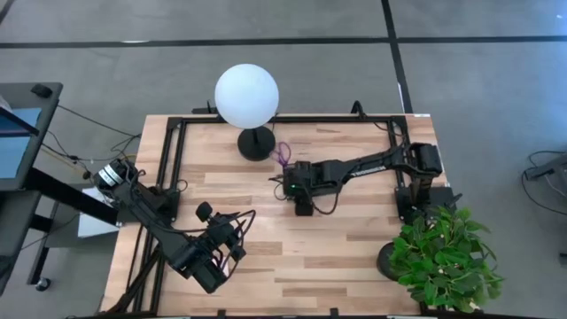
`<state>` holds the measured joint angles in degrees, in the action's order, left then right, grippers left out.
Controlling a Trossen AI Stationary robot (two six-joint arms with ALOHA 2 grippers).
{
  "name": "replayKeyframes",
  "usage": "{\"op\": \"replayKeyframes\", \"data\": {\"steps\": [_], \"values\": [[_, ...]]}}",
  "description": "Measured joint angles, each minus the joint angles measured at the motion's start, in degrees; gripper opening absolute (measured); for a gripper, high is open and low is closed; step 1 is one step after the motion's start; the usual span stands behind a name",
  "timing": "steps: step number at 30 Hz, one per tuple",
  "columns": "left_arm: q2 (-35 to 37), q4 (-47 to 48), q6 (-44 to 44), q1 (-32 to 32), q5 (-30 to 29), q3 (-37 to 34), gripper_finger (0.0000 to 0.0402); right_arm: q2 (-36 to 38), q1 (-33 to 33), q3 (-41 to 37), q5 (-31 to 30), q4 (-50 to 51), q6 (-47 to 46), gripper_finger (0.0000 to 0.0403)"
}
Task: Pick and place office supplies into organizer
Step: Put the pink sticky notes into the black desk organizer
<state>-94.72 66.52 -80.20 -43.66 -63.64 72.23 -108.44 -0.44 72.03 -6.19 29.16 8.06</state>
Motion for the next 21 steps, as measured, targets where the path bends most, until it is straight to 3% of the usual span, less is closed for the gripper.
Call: {"op": "replayKeyframes", "data": {"steps": [12,17,21], "values": [[0.0,0.0,0.0,0.0,1.0,0.0,0.0125,-0.1,4.2,0.0,7.5,-17.8,-0.1,0.0142],[0.0,0.4,0.0,0.0,4.9,0.0,0.0125,0.8,7.0,2.0,18.2,-20.6,-0.1,0.0133],[0.2,1.7,-1.9,-0.3,1.2,0.0,0.0125,-0.7,11.0,2.1,22.8,-30.9,-0.5,0.0126]]}}
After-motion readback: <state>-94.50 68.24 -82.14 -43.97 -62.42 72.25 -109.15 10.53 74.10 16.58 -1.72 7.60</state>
